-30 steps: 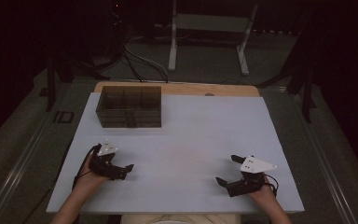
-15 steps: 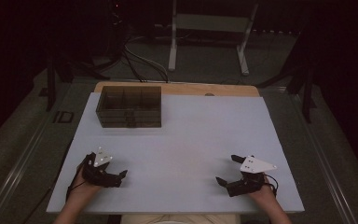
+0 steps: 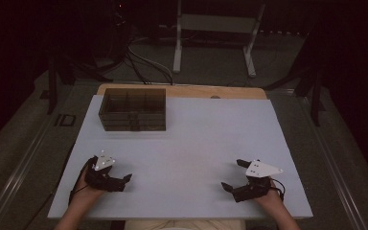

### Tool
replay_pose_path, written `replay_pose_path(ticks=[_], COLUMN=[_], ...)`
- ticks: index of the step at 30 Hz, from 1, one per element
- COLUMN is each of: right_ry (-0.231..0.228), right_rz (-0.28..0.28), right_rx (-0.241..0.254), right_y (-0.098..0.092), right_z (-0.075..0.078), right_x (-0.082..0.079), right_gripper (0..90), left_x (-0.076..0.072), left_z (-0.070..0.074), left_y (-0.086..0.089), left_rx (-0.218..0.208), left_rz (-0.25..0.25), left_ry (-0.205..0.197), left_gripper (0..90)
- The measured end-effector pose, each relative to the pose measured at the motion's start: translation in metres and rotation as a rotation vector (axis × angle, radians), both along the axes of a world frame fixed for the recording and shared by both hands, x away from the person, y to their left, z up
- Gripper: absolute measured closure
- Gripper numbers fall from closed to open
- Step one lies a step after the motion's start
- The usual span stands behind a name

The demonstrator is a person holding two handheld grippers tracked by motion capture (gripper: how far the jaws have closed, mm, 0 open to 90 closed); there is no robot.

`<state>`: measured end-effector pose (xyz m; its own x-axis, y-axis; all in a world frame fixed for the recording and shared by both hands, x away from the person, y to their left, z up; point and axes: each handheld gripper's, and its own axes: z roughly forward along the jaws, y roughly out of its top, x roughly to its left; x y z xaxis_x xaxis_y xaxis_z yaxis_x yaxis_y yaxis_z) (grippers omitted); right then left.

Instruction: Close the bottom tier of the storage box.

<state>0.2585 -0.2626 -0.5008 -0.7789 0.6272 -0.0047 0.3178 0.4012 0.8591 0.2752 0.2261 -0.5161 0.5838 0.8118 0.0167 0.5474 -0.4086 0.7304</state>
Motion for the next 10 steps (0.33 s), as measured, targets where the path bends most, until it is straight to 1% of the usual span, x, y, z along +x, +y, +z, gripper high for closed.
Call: replay_pose_path(ticks=[1,4,7,10], right_ry=[0.0,-0.001,-0.001,0.001], right_rz=[0.0,0.003,0.004,0.002], right_rx=[-0.001,-0.004,-0.005,-0.006], right_y=[0.0,0.0001,0.0002,0.0003], right_z=[-0.0001,-0.0002,-0.0004,-0.0008], right_x=[0.0,0.0,0.0004,0.0005], right_gripper=[0.0,0.0,0.0,0.0], left_x=[-0.0004,-0.0009,-0.0004,-0.0002], left_z=[0.0008,0.0006,-0.0005,-0.0003], left_y=[0.0003,0.0012,0.0025,0.0026], left_rx=[-0.003,0.008,-0.002,-0.004], left_rz=[0.001,0.006,0.01,0.006], left_ry=[-0.002,-0.008,0.0,0.0], left_gripper=[1.1,1.1,1.1,1.1])
